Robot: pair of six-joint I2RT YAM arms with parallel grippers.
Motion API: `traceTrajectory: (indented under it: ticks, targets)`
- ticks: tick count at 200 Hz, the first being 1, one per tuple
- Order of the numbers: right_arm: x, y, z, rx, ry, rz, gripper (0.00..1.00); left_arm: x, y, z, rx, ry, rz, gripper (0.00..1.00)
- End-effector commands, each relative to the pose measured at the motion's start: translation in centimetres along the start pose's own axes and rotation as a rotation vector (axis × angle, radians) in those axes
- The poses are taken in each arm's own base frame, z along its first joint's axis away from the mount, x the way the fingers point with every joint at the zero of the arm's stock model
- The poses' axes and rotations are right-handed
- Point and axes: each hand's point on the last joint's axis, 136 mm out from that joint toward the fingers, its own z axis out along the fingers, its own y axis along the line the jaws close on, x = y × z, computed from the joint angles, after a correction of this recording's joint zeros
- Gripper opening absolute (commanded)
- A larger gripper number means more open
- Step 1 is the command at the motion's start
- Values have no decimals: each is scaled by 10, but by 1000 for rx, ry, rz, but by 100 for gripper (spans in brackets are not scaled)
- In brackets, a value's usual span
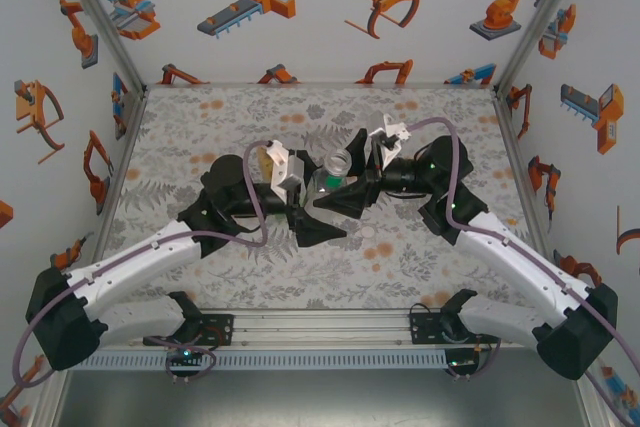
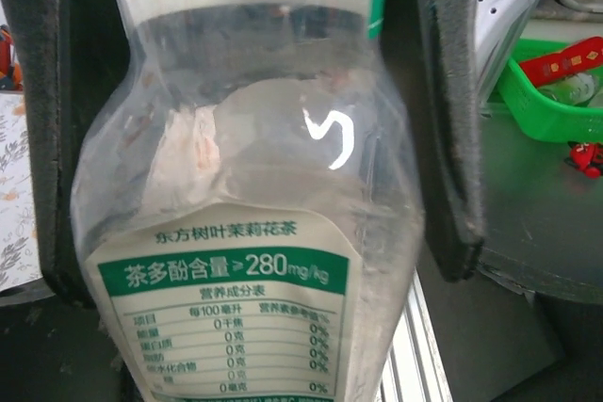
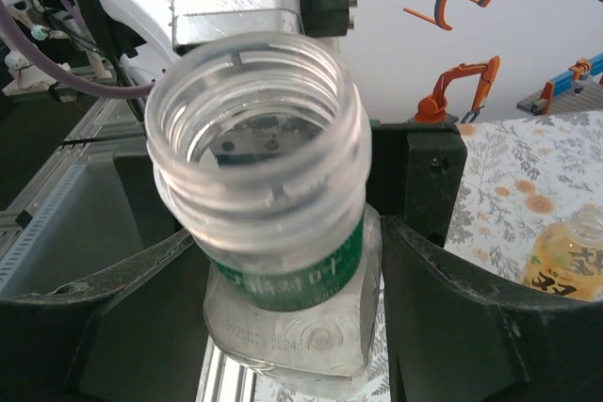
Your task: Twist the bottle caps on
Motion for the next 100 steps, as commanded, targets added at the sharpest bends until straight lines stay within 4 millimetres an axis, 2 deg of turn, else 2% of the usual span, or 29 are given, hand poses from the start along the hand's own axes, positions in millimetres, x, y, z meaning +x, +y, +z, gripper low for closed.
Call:
traceTrajectory:
  ticks: [1, 100]
  targets:
    - [-32, 23, -3, -51, -62, -85, 19, -24, -8, 2, 32, -66, 75, 85]
    - [-44, 32, -5, -45, -93, -114, 17, -24, -14, -6, 25, -109, 126, 72]
